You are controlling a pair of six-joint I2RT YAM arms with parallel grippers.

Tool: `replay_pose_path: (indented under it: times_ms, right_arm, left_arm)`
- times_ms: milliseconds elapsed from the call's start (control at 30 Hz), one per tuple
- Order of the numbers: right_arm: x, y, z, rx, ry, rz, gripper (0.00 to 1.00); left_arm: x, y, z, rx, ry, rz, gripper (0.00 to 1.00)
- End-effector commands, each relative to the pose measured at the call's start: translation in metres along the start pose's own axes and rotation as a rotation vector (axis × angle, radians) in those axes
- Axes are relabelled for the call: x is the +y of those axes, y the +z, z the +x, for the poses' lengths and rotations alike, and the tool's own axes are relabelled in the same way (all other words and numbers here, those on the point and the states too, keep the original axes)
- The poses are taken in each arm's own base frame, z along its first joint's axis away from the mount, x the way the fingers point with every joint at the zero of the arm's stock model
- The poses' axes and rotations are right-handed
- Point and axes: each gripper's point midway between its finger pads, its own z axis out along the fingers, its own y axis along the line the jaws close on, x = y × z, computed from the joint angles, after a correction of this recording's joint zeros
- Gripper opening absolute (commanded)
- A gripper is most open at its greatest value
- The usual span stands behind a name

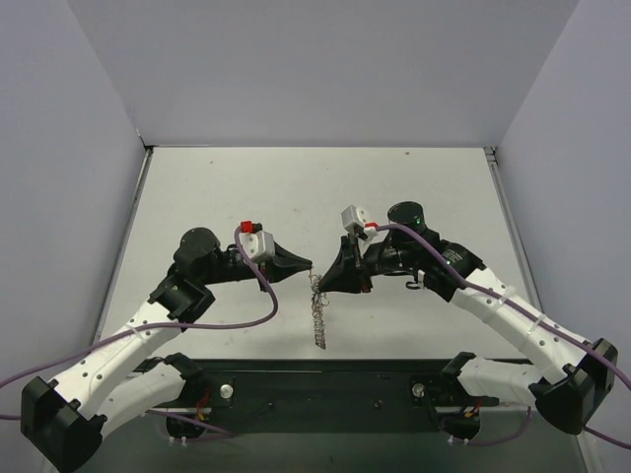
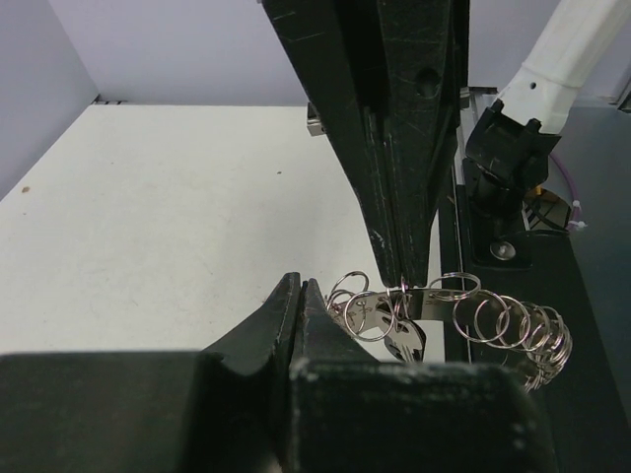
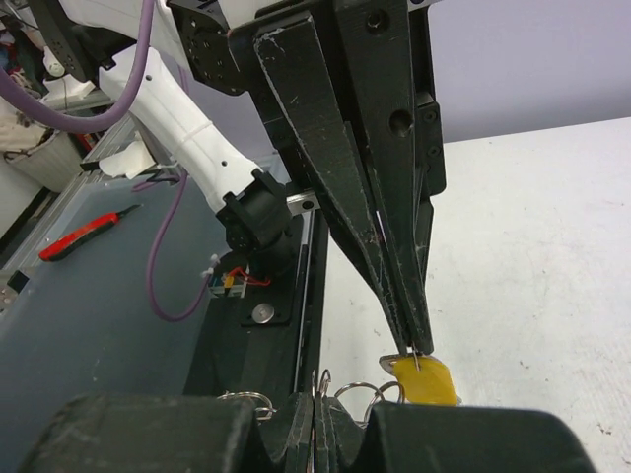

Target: Put the keys on the keyring

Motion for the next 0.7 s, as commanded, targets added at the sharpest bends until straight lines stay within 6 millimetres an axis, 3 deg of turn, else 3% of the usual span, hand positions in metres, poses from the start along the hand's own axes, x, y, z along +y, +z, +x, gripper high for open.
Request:
replay_pose_path:
  times_ms: [0,667]
  right_arm:
    - [0.014,0.0,-0.031,-0.064,-0.107,-0.084,0.0]
    - [0.014,0.002,-0.029,-0.042,-0.106,-0.09,0.0]
  left_arm:
    - [-0.011,0.003,-0.026,-0.04,0.079,0.069,0.0]
    - [-0.035,0.011,-0.017,0.009,0.088,0.179,0.0]
